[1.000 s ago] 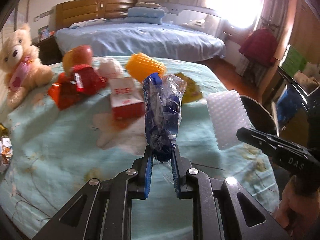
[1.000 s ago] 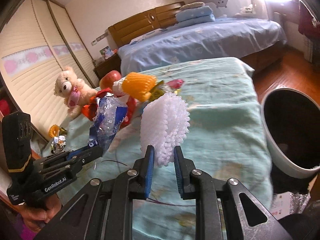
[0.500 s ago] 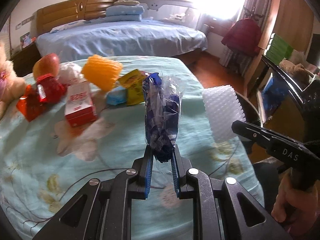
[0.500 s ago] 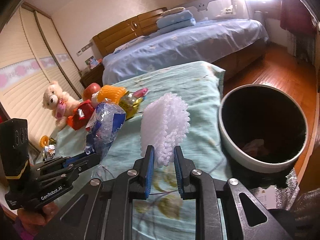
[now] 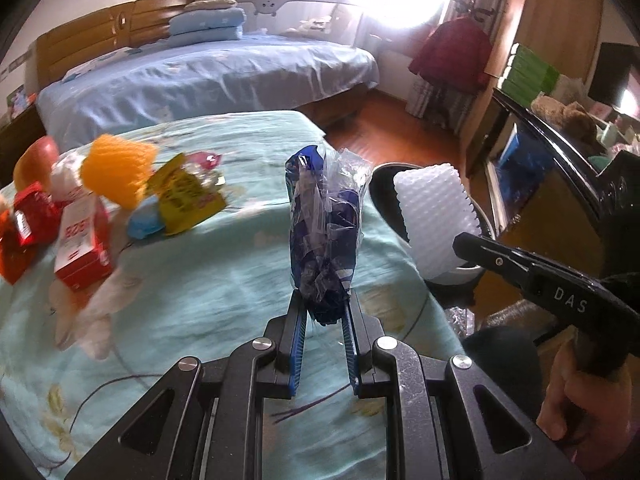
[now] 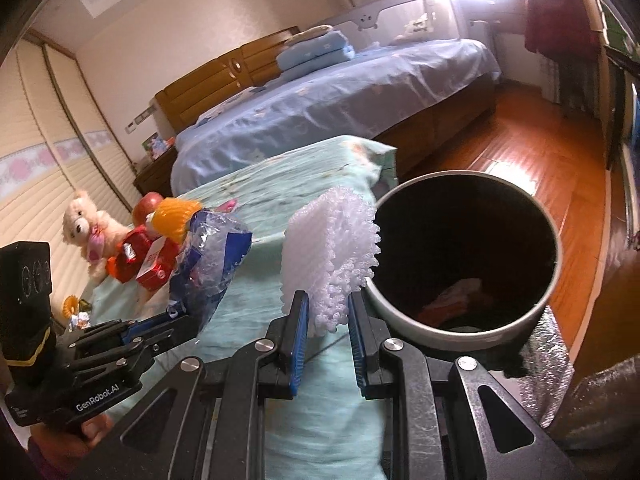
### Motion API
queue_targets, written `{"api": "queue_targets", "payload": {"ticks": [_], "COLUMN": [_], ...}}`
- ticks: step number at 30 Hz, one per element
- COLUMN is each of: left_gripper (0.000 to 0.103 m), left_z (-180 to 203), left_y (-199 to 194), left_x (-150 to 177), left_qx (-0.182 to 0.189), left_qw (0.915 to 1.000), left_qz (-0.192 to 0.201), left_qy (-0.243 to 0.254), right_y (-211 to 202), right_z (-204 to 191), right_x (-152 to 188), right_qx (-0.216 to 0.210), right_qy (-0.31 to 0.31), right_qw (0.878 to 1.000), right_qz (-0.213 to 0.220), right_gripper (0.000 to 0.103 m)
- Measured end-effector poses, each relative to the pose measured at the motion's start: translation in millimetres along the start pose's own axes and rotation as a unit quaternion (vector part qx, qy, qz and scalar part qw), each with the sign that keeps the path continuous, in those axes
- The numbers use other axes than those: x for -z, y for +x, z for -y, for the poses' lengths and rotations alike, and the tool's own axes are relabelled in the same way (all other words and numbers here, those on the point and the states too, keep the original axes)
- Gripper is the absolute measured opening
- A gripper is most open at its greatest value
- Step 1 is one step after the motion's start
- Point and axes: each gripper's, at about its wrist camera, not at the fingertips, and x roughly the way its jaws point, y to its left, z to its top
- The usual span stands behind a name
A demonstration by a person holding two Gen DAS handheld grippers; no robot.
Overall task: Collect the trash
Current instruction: 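Carry the foam net sleeve and blue bag over the trash bin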
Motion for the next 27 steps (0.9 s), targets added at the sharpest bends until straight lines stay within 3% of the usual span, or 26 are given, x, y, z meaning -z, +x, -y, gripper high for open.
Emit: {"api": "queue_targets", "payload": {"ticks": [27], "left_gripper": [0.016], "left_z": [55.7], "left_y": [64.1], "left_x": [-45.7], "left_qx": [0.029], "left_qw": [0.998], "left_qz": [-0.03], "left_qy": [0.048], "right_y": [-1.2], "right_z": [75.3], "right_x": [-20.0], "right_qx": [0.073], "right_qy": [0.035], "right_qw": [0.997], "right_qz": [0.009], "right_gripper": [0.02]}}
